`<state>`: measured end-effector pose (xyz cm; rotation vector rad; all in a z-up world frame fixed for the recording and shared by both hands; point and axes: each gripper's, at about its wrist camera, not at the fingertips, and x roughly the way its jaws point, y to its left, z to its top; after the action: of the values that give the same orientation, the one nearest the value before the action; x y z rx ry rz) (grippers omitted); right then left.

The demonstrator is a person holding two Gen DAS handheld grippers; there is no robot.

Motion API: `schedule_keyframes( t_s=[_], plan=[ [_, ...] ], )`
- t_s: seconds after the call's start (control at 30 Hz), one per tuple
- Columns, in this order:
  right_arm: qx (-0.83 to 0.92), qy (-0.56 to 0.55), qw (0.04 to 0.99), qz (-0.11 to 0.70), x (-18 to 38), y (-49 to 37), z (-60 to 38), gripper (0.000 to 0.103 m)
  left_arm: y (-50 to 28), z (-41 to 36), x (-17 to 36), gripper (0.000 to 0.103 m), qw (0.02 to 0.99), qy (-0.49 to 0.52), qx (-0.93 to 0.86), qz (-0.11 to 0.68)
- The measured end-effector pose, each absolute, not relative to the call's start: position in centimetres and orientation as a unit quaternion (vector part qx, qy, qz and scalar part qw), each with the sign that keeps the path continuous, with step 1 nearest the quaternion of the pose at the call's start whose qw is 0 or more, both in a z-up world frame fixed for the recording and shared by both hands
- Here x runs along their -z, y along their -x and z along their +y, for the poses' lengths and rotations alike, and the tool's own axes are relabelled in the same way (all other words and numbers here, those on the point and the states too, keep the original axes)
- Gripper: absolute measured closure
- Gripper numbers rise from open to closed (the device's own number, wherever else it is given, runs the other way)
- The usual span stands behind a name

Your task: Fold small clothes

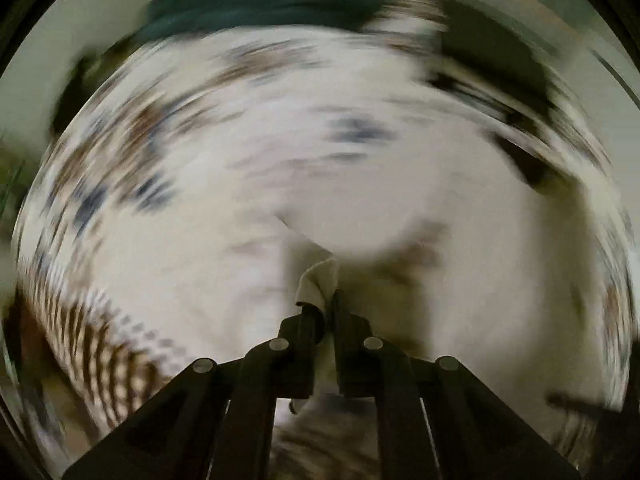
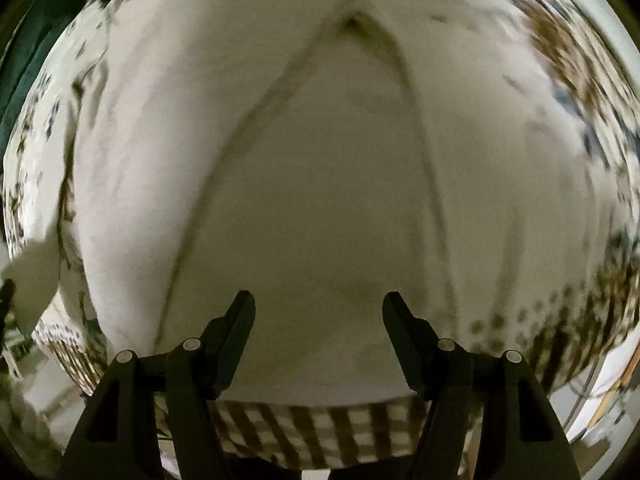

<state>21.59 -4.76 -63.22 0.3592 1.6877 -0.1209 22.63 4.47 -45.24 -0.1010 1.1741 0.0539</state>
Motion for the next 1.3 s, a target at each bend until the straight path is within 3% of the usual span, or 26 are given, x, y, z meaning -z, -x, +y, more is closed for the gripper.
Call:
schedule_keyframes(
  t_s=[0.27,0.5,0.57,0.63,0.67,0.87,1.07,1.3],
  plan=[
    [0.116,-0.185,0.633,0.742,61.9,-16.0,-14.8,0.035,-17.8,-16.5,46.5,0.098,0.797,-0.059,0.209,0.564],
    [0.131,-0.215,0.624,0.740,60.4,-12.3,-24.6,0.035,-16.8,-21.3,50.3,0.091,0.746,-0.086,0.258,0.608],
    [0.123,-0.233,0.627,0.733,59.9,-11.8,-25.8,0.035,-16.8,-20.5,50.5,0.072,0.745,-0.077,0.254,0.612],
    [0.112,-0.252,0.633,0.724,58.8,-12.4,-27.0,0.035,-18.3,-19.0,50.6,0.019,0.748,-0.069,0.242,0.614],
    [0.104,-0.266,0.639,0.714,58.3,-12.4,-27.5,0.035,-19.4,-18.2,50.6,0.012,0.751,-0.067,0.231,0.615],
    [0.042,-0.313,0.655,0.686,57.1,-15.5,-26.5,0.035,-22.0,-7.0,49.9,0.011,0.775,-0.010,0.103,0.624],
    [0.061,-0.197,0.629,0.750,61.3,-17.1,-23.4,0.036,-20.9,3.5,53.2,0.012,0.752,0.019,-0.009,0.659],
    [0.047,-0.290,0.617,0.730,58.2,-12.5,-28.5,0.035,-17.4,7.4,55.9,0.012,0.697,0.110,0.055,0.706]
  ],
)
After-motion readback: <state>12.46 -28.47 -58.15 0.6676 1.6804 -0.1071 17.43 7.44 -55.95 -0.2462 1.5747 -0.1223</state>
